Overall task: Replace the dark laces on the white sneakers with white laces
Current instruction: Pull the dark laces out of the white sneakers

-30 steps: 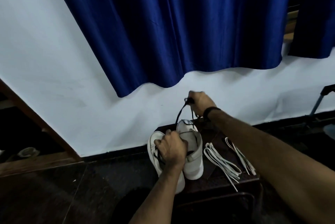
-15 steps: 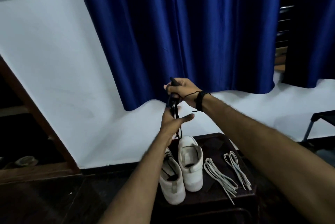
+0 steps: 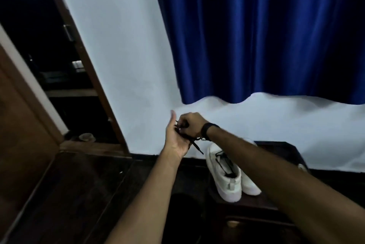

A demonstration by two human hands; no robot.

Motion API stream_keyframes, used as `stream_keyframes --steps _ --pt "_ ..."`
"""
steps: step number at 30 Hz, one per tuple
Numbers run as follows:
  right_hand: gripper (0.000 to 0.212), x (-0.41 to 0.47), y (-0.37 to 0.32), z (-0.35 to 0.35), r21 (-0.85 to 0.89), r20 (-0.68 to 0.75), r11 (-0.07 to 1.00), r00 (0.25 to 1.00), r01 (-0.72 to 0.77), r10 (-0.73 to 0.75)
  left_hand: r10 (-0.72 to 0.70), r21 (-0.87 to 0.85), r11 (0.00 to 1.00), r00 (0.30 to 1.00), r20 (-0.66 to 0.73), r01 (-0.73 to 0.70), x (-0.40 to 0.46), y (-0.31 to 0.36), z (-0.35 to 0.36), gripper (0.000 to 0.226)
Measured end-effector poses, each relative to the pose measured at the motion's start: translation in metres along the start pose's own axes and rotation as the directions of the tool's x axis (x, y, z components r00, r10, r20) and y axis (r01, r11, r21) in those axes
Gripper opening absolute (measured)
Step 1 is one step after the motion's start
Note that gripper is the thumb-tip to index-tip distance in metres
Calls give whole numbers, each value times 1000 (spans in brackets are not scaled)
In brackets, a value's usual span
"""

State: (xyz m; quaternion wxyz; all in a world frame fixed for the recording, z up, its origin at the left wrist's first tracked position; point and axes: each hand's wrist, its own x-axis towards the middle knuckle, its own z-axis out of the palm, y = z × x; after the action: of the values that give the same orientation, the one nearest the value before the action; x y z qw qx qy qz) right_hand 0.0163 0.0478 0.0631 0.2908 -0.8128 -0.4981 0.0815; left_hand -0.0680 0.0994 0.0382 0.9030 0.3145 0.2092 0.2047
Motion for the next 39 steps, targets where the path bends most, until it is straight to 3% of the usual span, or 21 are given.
stream_keyframes --steps 3,6,8,10,12,14,17,20,24,28,31,34,39 --pt "13 2 -9 54 -91 180 996 984 20 -3 1 5 1000 974 -227 0 13 -2 -54 41" --pt "31 -2 -2 99 -150 237 988 971 23 13 -22 87 994 911 -412 64 60 -13 -136 50" --pt "48 -9 8 127 -88 228 996 973 1 19 -12 160 981 865 -501 106 133 -40 -232 54" --pt "52 -14 24 154 -23 248 999 968 -43 47 -30 305 925 842 -539 228 170 -69 -294 68" --pt "47 -19 39 177 11 276 988 950 -153 144 -13 400 857 789 -615 326 155 -89 -305 71" --pt "36 -22 56 201 16 333 973 919 -231 212 -64 400 824 768 -637 400 117 -103 -287 45" --pt "30 -32 78 235 -50 456 957 847 -284 275 -121 399 796 766 -632 455 65 -114 -257 34" --pt "28 -37 99 266 -115 530 937 778 -329 338 -197 380 761 745 -637 526 65 -131 -279 41" --pt "33 -37 112 292 -154 563 913 726 -377 394 -293 361 683 690 -661 635 78 -148 -313 90" --pt "37 -37 116 302 -176 565 897 704 -406 430 -295 350 631 631 -718 693 68 -142 -302 80" --pt "39 -35 113 294 -148 533 903 737 -404 417 -242 373 686 680 -693 625 75 -143 -299 66" --pt "36 -28 102 268 -121 439 925 816 -360 375 -152 508 665 765 -626 548 79 -136 -274 37" --pt "33 -21 78 207 -135 274 958 920 -252 280 57 719 595 873 -484 360 78 -120 -205 48"
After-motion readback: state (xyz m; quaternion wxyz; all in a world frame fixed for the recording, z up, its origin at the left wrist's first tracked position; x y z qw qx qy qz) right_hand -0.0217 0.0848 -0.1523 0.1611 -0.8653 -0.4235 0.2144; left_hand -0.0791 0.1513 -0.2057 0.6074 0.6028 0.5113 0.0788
